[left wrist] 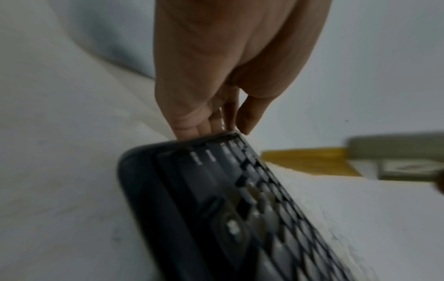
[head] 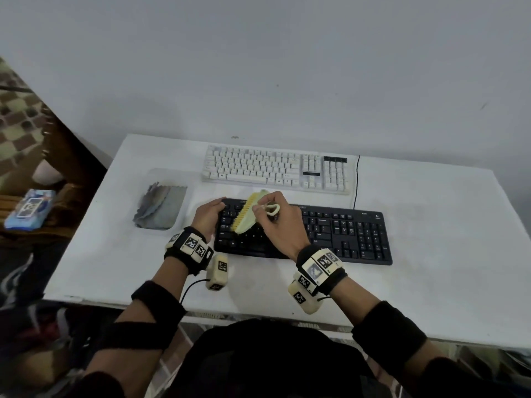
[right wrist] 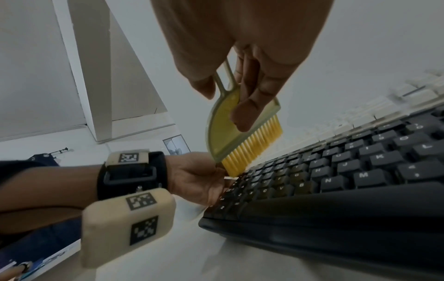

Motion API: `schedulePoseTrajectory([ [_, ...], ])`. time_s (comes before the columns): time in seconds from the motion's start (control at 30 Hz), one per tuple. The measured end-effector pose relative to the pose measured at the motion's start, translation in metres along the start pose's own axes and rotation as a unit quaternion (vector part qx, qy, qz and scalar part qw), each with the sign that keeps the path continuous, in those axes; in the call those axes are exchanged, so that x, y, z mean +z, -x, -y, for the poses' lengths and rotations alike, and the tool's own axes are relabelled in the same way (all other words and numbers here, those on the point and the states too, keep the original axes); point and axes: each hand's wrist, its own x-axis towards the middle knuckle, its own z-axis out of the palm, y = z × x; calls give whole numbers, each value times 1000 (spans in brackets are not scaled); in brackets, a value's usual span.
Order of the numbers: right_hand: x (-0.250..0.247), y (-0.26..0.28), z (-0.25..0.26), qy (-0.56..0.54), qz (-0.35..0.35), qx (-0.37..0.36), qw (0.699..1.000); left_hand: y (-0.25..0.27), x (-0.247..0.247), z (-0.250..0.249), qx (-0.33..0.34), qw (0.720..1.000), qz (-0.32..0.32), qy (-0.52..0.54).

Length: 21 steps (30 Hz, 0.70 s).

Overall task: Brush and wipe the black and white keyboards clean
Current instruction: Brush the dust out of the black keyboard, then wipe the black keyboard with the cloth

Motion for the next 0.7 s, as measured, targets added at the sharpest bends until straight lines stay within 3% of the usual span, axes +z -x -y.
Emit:
schedulePoseTrajectory([
  [0.2, 3, -8, -6, 27, 46, -8, 999, 10, 9, -16, 74, 978, -75, -182],
  [0.33, 19, -25, -11, 76, 58, -30, 995, 32, -16, -42, 120, 981, -25, -150],
  [0.4, 33, -36, -8, 115, 54, -60, 990, 41, -42, -55, 174, 966, -39, -185],
  [0.47, 47, -48, -1, 148, 48, -102, 983, 41, -75, -63, 234, 920, -114, -292],
  [0.53, 63, -60, 6, 157, 51, -124, 979, 34, -107, -67, 255, 842, -175, -442],
  [0.6, 79, -71, 13, 162, 59, -136, 976, 25, -130, -68, 195, 780, -182, -566],
  [0.7, 96, -81, 27, 159, 59, -169, 971, 20, -141, -69, 121, 711, -151, -676],
])
